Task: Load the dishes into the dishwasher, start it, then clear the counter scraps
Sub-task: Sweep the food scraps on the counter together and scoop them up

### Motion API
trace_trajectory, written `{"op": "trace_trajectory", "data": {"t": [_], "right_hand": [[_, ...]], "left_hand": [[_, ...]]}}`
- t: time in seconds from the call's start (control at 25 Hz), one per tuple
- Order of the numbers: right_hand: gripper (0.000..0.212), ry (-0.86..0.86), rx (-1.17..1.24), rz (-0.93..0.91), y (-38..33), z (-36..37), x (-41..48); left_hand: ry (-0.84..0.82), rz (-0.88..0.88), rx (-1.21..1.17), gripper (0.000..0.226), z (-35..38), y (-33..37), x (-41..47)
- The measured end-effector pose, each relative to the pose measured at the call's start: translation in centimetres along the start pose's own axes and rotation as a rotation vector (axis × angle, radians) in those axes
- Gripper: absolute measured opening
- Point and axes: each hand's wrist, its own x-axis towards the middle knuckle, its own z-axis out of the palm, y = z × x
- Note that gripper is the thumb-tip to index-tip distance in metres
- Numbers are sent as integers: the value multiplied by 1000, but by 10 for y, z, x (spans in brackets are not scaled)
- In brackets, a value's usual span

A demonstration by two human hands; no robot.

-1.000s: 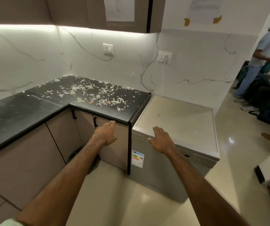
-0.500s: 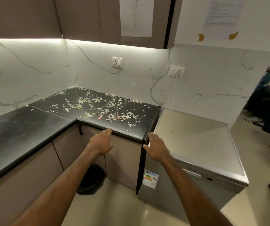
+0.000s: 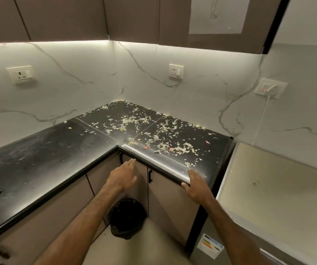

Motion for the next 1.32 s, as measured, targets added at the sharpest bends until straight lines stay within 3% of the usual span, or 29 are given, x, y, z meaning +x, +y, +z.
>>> {"op": "trace_trajectory", "data": {"t": [0.28, 0.56, 0.72, 0.88, 1.0, 1.12, 1.32], "right_hand": [[71, -9, 76, 62, 33, 25, 79], [90, -69, 60, 455, 90, 79, 126], [92, -58, -35, 596, 66, 127, 174], [94, -17, -78, 594, 10, 156, 233], [98, -6, -90, 576, -25, 175, 275], [95, -7, -42, 500, -33, 180, 289], [81, 152, -69, 589, 19, 147, 258]], "left_hand": [[-68, -81, -45, 74, 29, -43, 80], [-144, -39, -90, 77, 84, -90, 202], [-212, 1, -42, 81, 106, -123, 295], [-283, -28, -70, 83, 136, -135, 336], [-267, 51, -98, 84, 157, -123, 353], [-277, 236, -174, 82, 166, -95, 365], [-199, 429, -171, 82, 171, -70, 370]]}}
